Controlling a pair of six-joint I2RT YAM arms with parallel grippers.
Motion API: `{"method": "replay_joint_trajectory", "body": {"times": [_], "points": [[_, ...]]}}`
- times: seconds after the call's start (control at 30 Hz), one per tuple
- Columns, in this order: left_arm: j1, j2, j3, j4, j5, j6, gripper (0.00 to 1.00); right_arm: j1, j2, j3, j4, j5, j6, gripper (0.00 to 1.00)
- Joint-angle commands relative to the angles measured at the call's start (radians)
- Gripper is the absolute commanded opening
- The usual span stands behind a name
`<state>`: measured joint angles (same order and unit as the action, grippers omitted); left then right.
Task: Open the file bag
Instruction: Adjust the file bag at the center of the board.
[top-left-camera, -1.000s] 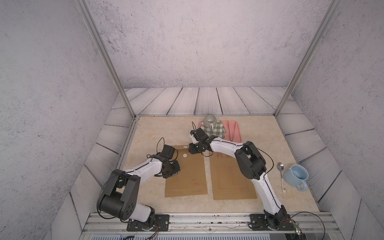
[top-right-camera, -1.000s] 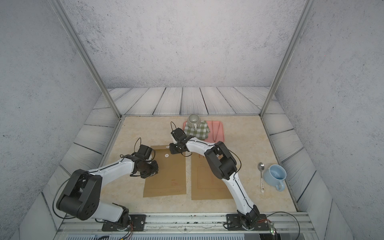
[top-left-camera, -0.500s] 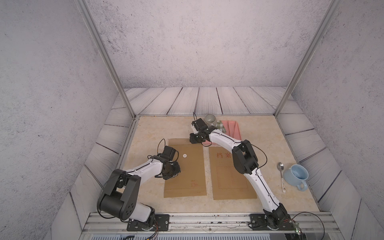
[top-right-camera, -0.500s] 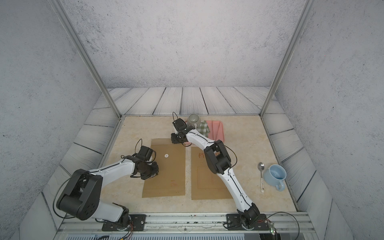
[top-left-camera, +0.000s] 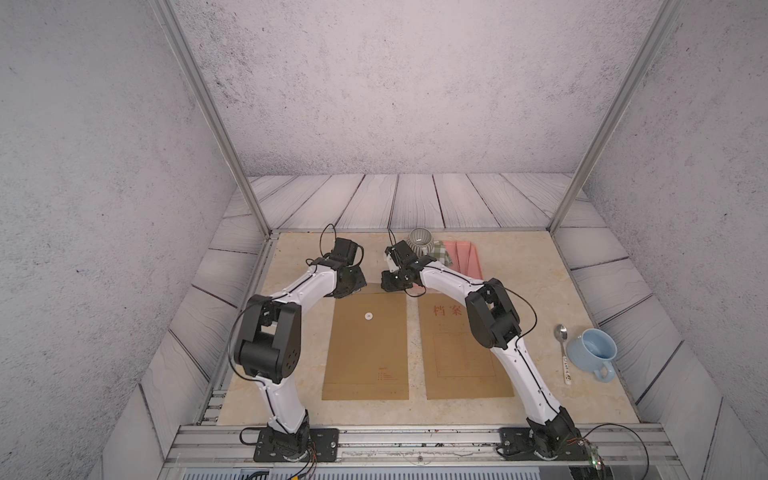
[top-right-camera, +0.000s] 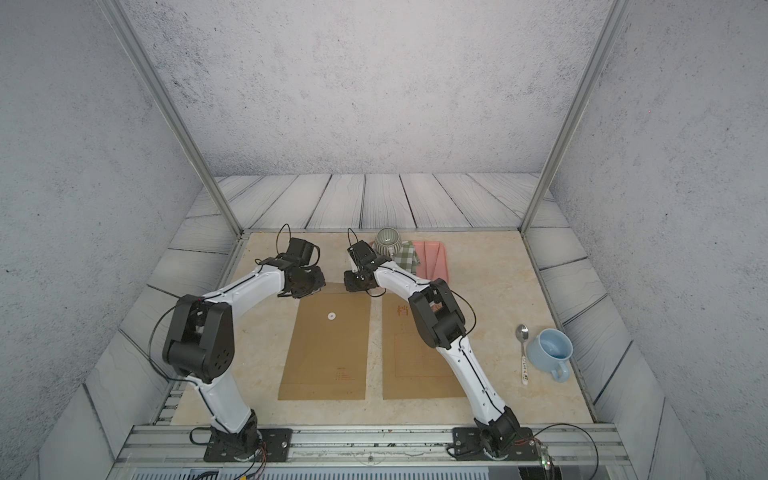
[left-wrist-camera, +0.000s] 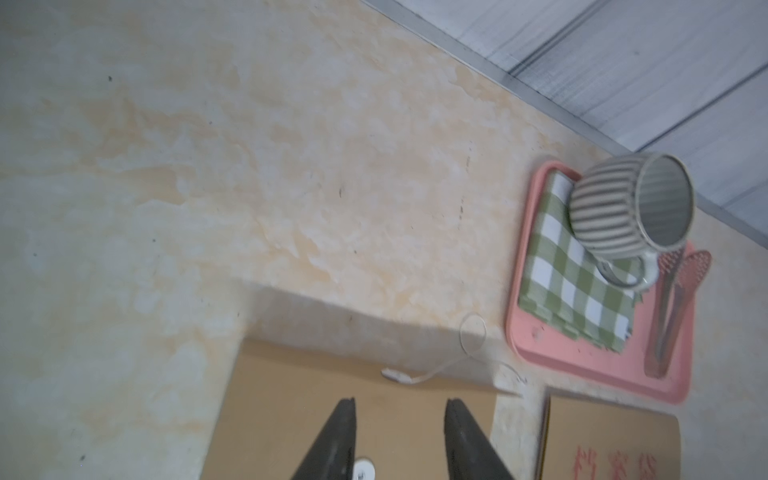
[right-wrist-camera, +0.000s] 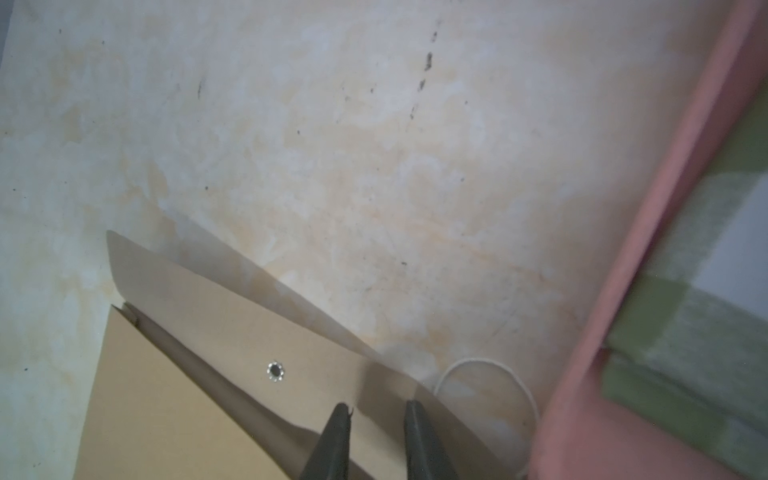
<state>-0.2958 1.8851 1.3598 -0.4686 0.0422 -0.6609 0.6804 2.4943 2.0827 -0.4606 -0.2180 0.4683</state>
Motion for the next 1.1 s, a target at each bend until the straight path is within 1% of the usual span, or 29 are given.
{"method": "replay_joint_trajectory", "body": {"times": [0.0, 0.1, 0.3, 0.37, 0.4, 0.5, 0.6, 0.7, 0.83, 0.87, 1.0, 1.07], "points": [[0.022, 0.127, 0.073, -0.017, 0.0, 0.008, 0.03, 0.011, -0.012, -0.027, -0.037, -0.037, 0.023, 0.26], [0.033, 0.187, 0.105, -0.009, 0.009, 0.004, 0.01, 0.013, -0.01, -0.024, -0.033, -0.051, 0.029, 0.26], [0.056, 0.214, 0.098, -0.005, -0.036, 0.018, 0.0, 0.018, -0.013, -0.033, -0.029, -0.069, 0.031, 0.26], [0.066, 0.225, 0.1, -0.014, -0.042, 0.024, 0.0, 0.015, -0.023, -0.044, -0.036, -0.053, 0.03, 0.29], [0.07, 0.23, 0.099, -0.024, -0.049, 0.024, 0.0, 0.015, -0.032, -0.056, -0.042, -0.033, 0.028, 0.32], [0.08, 0.225, 0.067, -0.035, -0.058, 0.019, 0.0, -0.004, -0.074, -0.113, -0.037, 0.0, 0.024, 0.4], [0.09, 0.205, 0.026, -0.018, -0.065, 0.02, 0.0, -0.027, -0.121, -0.19, -0.03, 0.022, 0.018, 0.41], [0.099, 0.206, 0.019, -0.018, -0.073, 0.03, 0.0, -0.04, -0.173, -0.271, -0.016, 0.044, 0.008, 0.41], [0.103, 0.208, 0.021, -0.028, -0.077, 0.027, 0.0, -0.044, -0.22, -0.345, 0.012, 0.056, 0.004, 0.47], [0.105, 0.206, 0.018, -0.028, -0.081, 0.029, 0.0, -0.043, -0.219, -0.353, 0.023, 0.041, 0.006, 0.47], [0.114, 0.207, 0.036, -0.034, -0.082, 0.039, 0.0, -0.036, -0.16, -0.29, 0.001, -0.016, 0.004, 0.36], [0.117, 0.206, 0.049, -0.05, -0.091, 0.04, 0.0, -0.03, -0.146, -0.276, -0.006, -0.015, 0.003, 0.35]]}}
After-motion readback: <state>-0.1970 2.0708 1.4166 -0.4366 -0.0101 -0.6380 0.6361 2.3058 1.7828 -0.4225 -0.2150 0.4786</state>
